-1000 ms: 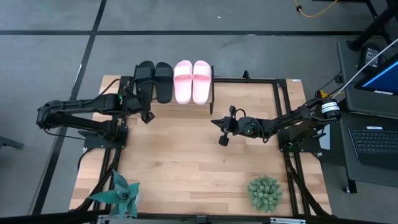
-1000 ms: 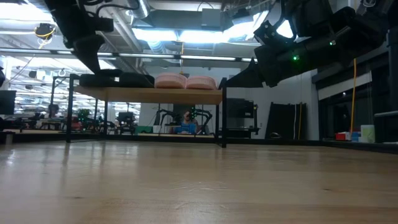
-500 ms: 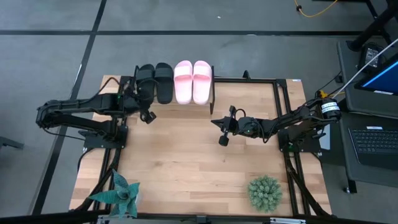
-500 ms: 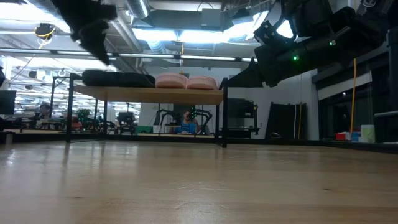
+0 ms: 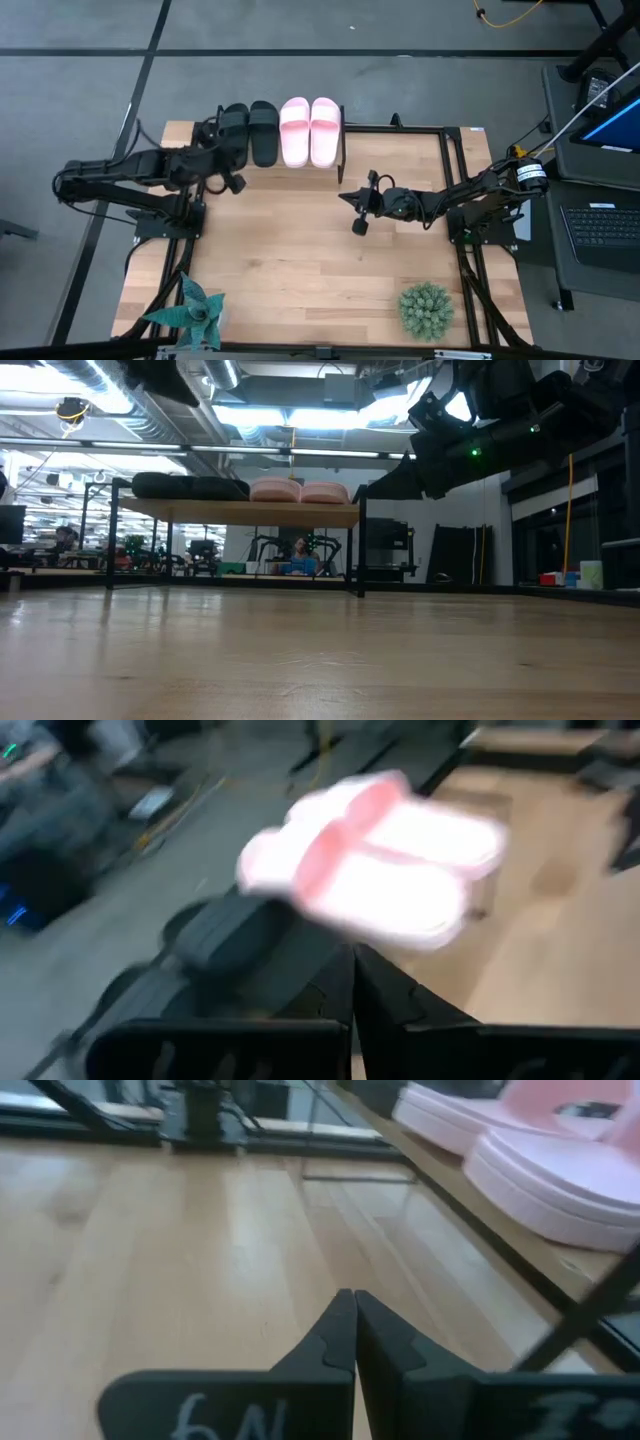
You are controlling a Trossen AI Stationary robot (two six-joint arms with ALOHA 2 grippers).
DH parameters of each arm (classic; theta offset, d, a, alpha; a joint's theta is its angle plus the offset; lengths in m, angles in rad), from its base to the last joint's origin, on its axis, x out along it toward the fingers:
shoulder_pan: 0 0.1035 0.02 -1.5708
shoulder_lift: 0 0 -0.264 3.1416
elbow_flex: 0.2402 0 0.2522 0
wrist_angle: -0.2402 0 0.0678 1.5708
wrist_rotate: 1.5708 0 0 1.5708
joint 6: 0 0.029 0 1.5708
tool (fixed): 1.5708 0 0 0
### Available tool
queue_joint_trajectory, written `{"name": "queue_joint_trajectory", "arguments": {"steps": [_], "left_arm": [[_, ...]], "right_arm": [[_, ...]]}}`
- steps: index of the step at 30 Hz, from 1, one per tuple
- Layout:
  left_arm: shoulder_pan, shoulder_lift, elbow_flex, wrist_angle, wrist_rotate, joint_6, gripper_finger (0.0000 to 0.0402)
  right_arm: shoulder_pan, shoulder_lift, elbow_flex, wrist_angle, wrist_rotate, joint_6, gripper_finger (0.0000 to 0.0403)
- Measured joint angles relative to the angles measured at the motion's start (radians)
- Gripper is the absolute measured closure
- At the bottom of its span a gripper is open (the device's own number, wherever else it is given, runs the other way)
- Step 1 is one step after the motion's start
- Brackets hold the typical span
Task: Pick and place slides into the shelf
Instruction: Return to Home Position
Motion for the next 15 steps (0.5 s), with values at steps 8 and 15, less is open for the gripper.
{"name": "queue_joint_trajectory", "arguments": {"steps": [8, 15], "left_arm": [[-0.046, -0.195, -0.234, 0.324, 0.129, 0.162, 0.0401], [-0.046, -0.483, -0.340, 0.339, 0.241, 0.184, 0.0401]], "right_arm": [[0.000, 0.000, 0.000, 0.038, -0.070, -0.006, 0.0398], [0.000, 0.000, 0.000, 0.037, -0.156, -0.009, 0.0398]]}}
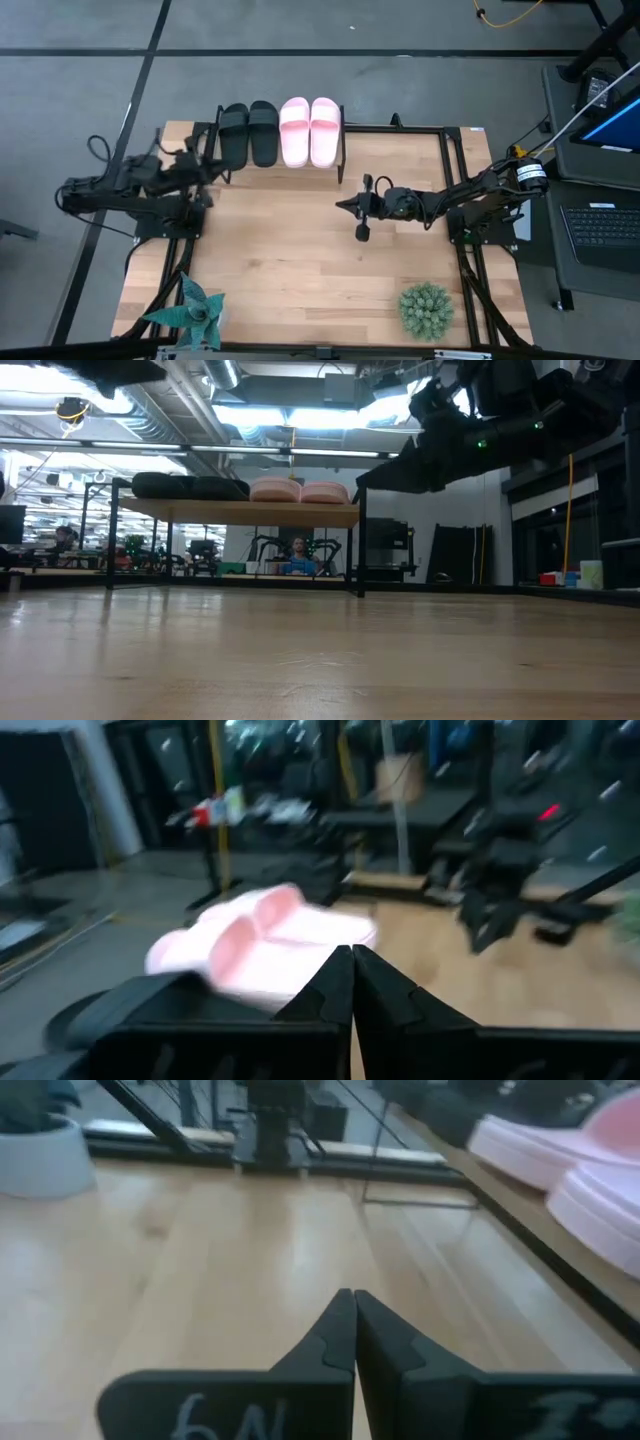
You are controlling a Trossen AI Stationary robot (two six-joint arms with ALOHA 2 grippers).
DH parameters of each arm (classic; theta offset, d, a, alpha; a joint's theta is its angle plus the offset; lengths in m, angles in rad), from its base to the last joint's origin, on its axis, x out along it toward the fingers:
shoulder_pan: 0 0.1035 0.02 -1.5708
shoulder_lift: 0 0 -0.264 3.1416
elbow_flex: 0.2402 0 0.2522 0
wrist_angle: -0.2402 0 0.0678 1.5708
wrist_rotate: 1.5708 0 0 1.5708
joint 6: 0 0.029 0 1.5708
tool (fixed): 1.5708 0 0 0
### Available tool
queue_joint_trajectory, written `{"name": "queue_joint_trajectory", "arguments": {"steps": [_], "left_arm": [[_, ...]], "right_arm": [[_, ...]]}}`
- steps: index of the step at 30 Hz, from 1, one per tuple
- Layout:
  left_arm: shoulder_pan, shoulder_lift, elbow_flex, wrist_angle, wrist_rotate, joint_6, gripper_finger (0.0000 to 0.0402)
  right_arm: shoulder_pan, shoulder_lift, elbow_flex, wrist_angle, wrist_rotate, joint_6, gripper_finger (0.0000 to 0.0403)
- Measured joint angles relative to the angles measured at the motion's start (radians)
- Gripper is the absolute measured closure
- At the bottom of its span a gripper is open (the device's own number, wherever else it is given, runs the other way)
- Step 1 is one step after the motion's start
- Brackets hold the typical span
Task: Pick and place slides into the shelf
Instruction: Return to Home Position
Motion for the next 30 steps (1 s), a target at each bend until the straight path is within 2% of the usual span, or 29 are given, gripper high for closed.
{"name": "queue_joint_trajectory", "arguments": {"steps": [4, 8, 13, 22, 27, 30], "left_arm": [[0.000, -0.148, -0.074, -0.001, 0.052, -0.050, 0.0401], [0.000, -0.214, -0.192, 0.028, 0.105, -0.080, 0.0402], [0.000, -0.232, -0.342, 0.159, 0.228, -0.080, 0.0401], [0.000, -0.232, -0.481, 0.293, 0.271, -0.096, 0.0401], [0.000, -0.232, -0.527, 0.362, 0.308, -0.091, 0.0401], [0.000, -0.233, -0.560, 0.394, 0.308, -0.092, 0.0402]], "right_arm": [[0.000, 0.000, 0.000, 0.045, -0.036, -0.010, 0.0398], [-0.001, 0.000, 0.000, 0.085, -0.063, -0.022, 0.0398], [-0.001, 0.000, 0.000, 0.095, -0.095, 0.019, 0.0398], [-0.005, -0.002, 0.000, 0.130, -0.099, 0.044, 0.0398], [-0.059, -0.093, 0.000, 0.107, -0.253, 0.083, 0.0398], [-0.088, -0.197, 0.000, 0.019, -0.285, 0.085, 0.0398]]}}
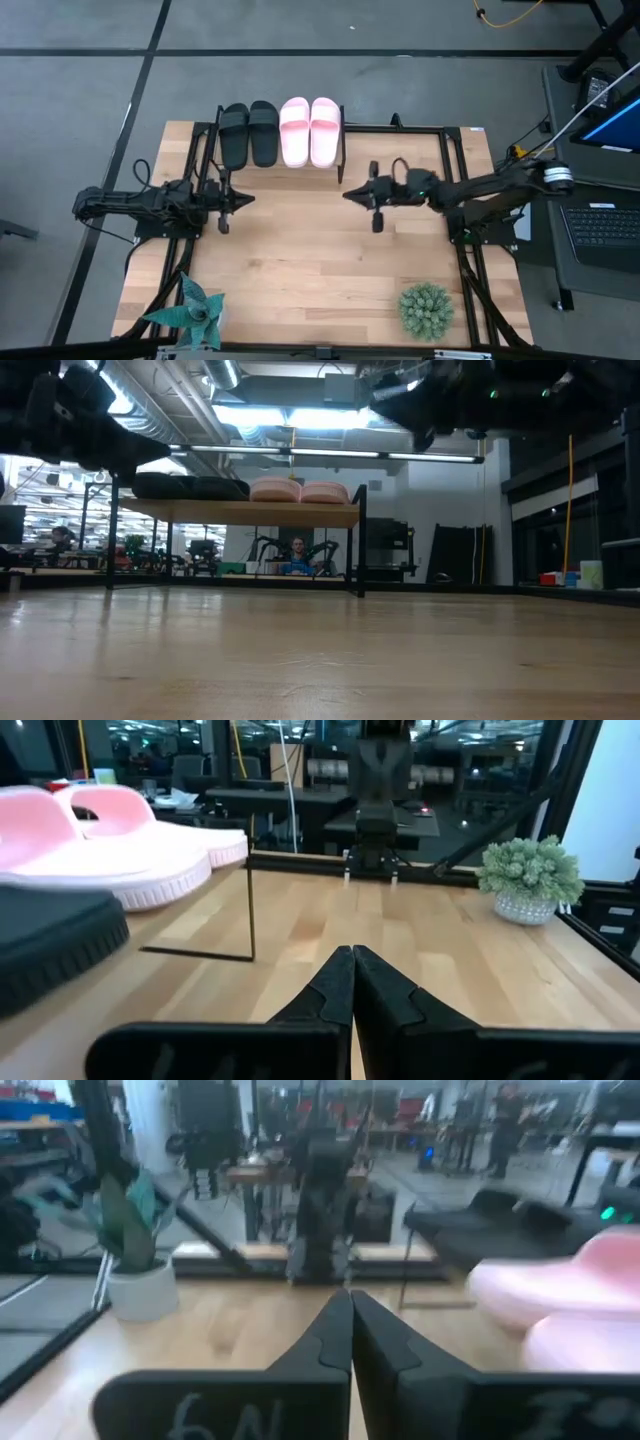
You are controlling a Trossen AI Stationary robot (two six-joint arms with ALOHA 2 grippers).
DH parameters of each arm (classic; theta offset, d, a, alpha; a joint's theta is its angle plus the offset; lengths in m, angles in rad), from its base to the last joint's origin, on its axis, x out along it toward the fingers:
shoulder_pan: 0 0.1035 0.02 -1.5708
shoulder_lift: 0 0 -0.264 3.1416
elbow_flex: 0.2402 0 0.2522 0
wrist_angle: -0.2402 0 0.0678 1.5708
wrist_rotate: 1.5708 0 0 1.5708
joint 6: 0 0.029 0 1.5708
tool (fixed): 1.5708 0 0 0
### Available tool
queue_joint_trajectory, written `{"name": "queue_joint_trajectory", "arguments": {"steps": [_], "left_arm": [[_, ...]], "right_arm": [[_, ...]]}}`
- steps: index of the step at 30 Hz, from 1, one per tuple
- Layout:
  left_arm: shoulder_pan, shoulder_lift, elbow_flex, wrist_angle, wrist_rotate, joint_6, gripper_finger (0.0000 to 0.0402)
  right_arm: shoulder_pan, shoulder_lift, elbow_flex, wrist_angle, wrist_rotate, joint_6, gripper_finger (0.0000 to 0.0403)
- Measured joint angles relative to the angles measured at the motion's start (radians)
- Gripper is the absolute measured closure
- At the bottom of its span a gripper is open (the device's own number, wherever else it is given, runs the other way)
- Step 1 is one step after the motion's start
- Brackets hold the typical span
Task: Pick and place slides into the shelf
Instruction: Return to Home Position
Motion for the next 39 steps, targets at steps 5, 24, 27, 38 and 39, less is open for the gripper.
{"name": "queue_joint_trajectory", "arguments": {"steps": [5, 24, 27, 38, 39], "left_arm": [[0.000, 0.004, -0.027, 0.046, 0.005, -0.006, 0.0402], [0.000, 0.008, -0.027, 0.033, 0.023, 0.020, 0.0402], [0.000, 0.008, -0.027, 0.032, 0.023, 0.018, 0.0402], [0.000, 0.008, -0.027, 0.032, 0.023, 0.006, 0.0401], [0.000, 0.008, -0.027, 0.032, 0.022, 0.006, 0.0401]], "right_arm": [[-0.019, -0.238, 0.000, -0.172, 0.000, -0.030, 0.0398], [0.042, -0.902, -0.254, -0.494, 0.043, -0.107, 0.0398], [0.044, -0.928, -0.329, -0.423, 0.043, -0.124, 0.0398], [0.044, -0.934, -0.461, -0.332, 0.069, -0.105, 0.0398], [0.044, -0.935, -0.466, -0.310, 0.069, -0.110, 0.0398]]}}
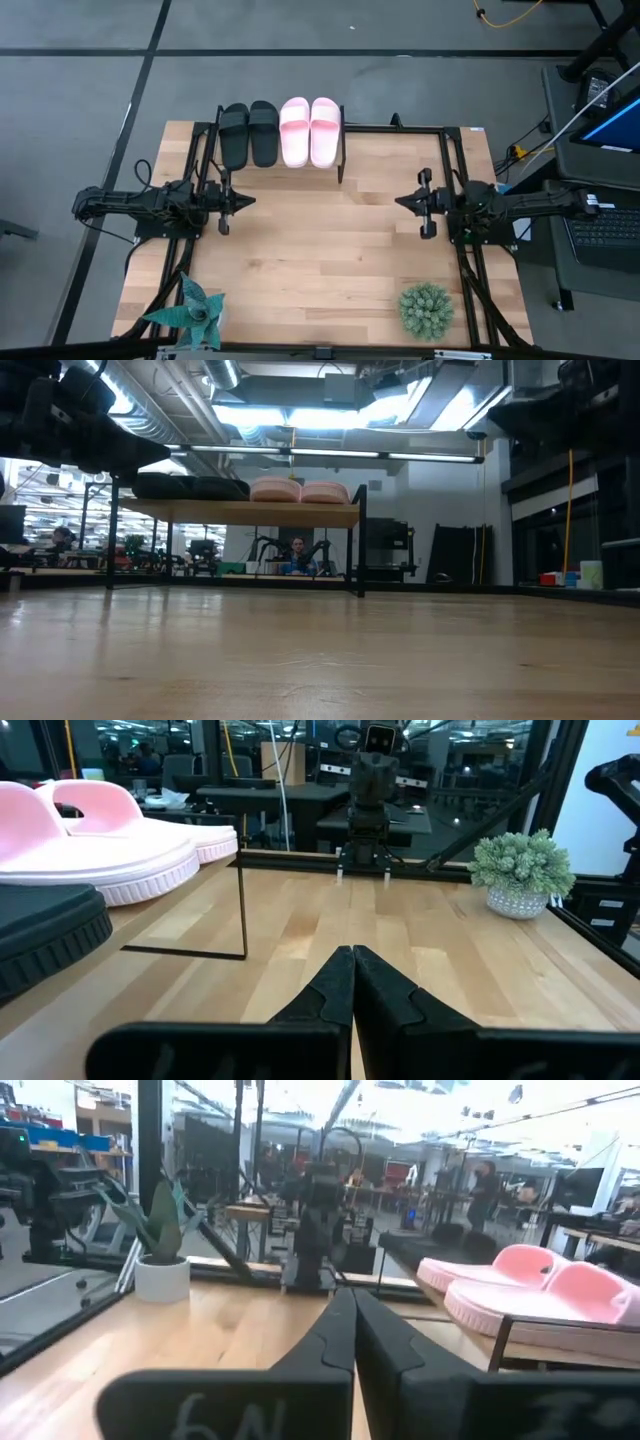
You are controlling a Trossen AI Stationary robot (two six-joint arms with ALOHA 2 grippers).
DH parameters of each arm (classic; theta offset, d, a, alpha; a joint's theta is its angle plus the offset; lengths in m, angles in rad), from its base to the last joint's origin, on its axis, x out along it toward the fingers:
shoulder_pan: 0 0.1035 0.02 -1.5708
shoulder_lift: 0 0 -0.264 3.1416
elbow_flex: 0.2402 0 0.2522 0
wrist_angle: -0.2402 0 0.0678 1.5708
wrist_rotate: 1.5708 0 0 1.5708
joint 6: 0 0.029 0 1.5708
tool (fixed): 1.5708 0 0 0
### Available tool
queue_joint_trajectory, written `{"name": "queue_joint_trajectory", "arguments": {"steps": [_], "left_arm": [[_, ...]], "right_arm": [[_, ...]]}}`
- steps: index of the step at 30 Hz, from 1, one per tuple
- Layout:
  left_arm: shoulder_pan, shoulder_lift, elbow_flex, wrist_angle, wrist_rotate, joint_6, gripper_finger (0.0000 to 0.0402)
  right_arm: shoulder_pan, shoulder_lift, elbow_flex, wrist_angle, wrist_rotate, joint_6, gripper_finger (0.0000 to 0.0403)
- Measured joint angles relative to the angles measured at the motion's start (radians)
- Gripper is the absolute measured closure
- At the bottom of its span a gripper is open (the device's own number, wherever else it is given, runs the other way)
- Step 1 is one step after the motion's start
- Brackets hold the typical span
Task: Pick and place slides into the shelf
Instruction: Return to Home Position
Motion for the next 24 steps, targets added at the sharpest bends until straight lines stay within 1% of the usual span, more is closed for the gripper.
{"name": "queue_joint_trajectory", "arguments": {"steps": [5, 12, 14, 19, 24], "left_arm": [[0.000, 0.000, 0.000, 0.000, 0.000, 0.000, 0.0401], [0.000, 0.000, 0.000, 0.000, 0.000, 0.000, 0.0401], [0.000, 0.000, 0.000, 0.000, 0.000, 0.000, 0.0401], [0.000, 0.000, 0.000, 0.000, 0.000, 0.000, 0.0401], [0.000, 0.000, 0.000, 0.000, 0.000, 0.000, 0.0401]], "right_arm": [[0.000, 0.000, -0.032, -0.003, -0.008, -0.019, 0.0398], [0.000, 0.001, -0.038, -0.018, -0.035, 0.010, 0.0398], [0.000, 0.000, -0.038, -0.031, -0.035, 0.050, 0.0398], [0.000, 0.000, -0.038, -0.059, -0.035, 0.238, 0.0389], [0.000, 0.000, -0.038, -0.065, -0.035, 0.291, 0.0378]]}}
